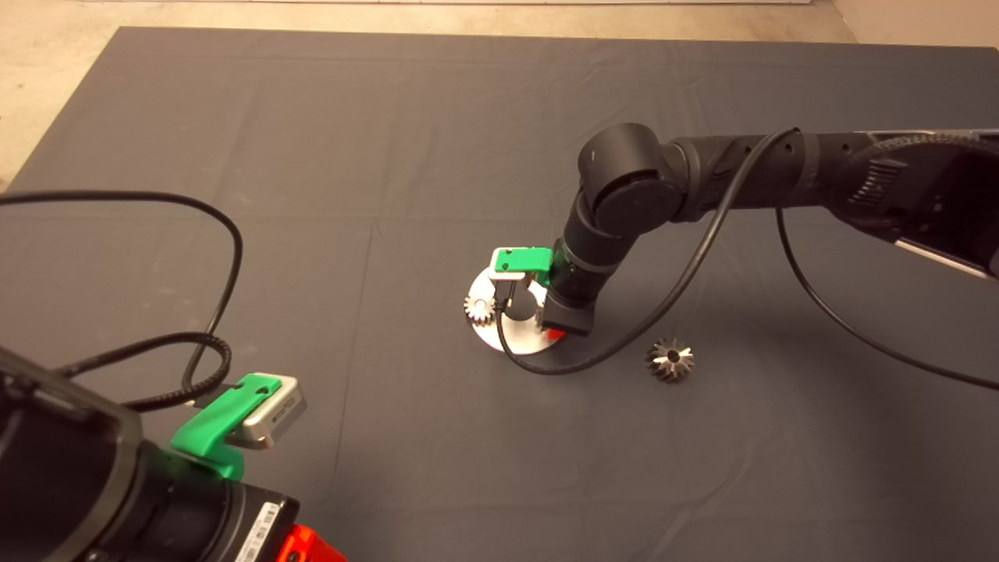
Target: Remove an incorrectly installed larger gear and replace it with the correct smaller gear
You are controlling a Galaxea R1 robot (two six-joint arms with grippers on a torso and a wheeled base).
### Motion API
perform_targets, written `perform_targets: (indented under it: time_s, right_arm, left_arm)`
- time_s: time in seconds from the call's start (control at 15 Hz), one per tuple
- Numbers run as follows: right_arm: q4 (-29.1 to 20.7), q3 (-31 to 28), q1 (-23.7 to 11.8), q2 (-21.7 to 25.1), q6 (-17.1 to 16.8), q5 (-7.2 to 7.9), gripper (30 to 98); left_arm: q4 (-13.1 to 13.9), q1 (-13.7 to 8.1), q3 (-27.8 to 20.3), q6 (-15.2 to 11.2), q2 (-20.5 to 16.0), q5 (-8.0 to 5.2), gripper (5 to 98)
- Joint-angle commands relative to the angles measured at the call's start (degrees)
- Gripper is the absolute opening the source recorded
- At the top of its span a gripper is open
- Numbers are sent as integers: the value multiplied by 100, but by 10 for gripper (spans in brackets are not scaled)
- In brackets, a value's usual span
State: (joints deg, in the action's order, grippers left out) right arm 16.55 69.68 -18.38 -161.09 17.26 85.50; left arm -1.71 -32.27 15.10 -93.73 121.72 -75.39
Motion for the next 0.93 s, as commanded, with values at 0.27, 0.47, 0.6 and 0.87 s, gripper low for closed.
perform_targets:
  time_s: [0.27,0.47,0.6,0.87]
  right_arm:
    - [50,-405,-131,-34,146,950,421]
    - [50,-466,-131,-103,225,950,421]
    - [50,-457,-131,-112,226,950,421]
    - [50,-335,-122,-121,234,950,421]
  left_arm:
    - [83,-44,-88,4,-29,6,909]
    - [83,-43,-88,4,-29,6,909]
    - [83,-43,-88,4,-29,6,909]
    - [83,-43,-88,4,-29,6,909]
